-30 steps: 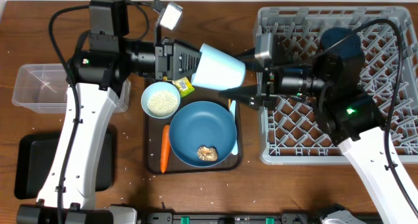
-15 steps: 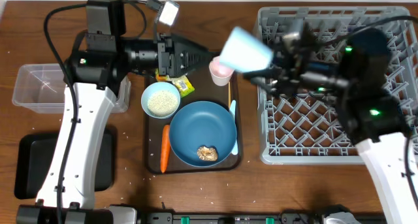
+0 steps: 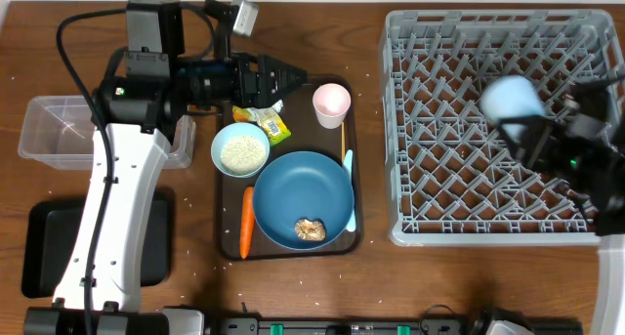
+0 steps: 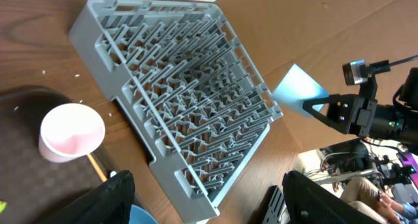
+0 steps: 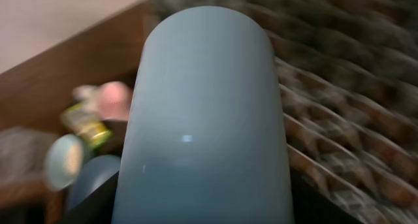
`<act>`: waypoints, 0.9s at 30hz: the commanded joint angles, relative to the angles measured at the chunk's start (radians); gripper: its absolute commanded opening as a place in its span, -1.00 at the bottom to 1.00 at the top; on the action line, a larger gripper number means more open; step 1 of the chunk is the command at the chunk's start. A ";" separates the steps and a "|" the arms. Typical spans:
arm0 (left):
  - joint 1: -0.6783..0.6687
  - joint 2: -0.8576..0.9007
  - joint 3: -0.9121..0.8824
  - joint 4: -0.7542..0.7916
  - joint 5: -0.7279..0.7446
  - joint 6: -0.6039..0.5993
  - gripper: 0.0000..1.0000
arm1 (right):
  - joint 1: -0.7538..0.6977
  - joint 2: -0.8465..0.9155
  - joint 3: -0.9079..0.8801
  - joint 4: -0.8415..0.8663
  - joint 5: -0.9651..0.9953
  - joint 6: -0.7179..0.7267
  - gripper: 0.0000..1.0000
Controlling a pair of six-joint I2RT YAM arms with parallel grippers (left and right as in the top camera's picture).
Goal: Sort waste into correct bins and load items into the dishwasher rack
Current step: 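Place the blue cup upside down in the dish rack with right gripper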
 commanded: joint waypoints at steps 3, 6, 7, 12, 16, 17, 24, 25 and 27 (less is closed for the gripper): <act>0.003 -0.006 0.013 -0.015 -0.031 0.021 0.47 | -0.137 0.020 0.014 -0.105 0.212 0.014 -0.30; 0.003 -0.006 0.013 -0.016 -0.031 0.021 0.48 | -0.190 0.063 0.014 -0.151 0.300 0.043 -0.31; 0.003 -0.006 0.013 -0.015 -0.031 0.021 0.48 | -0.203 0.079 0.014 -0.153 0.310 0.045 -0.33; 0.003 -0.006 0.013 -0.016 -0.031 0.021 0.48 | -0.272 0.181 0.014 -0.127 0.323 0.055 -0.33; 0.003 -0.006 0.013 -0.015 -0.031 0.021 0.48 | -0.290 0.270 0.014 -0.114 0.312 0.066 -0.32; 0.003 -0.006 0.013 -0.015 -0.031 0.021 0.48 | -0.290 0.298 0.014 -0.102 0.312 0.066 -0.31; 0.003 -0.006 0.013 -0.015 -0.031 0.021 0.47 | -0.290 0.417 0.014 -0.019 0.228 0.082 -0.31; 0.003 -0.006 0.013 -0.016 -0.031 0.020 0.48 | -0.290 0.426 0.014 -0.010 0.229 0.097 -0.25; 0.003 -0.006 0.013 -0.016 -0.031 0.021 0.47 | -0.290 0.438 0.014 0.004 0.219 0.108 0.07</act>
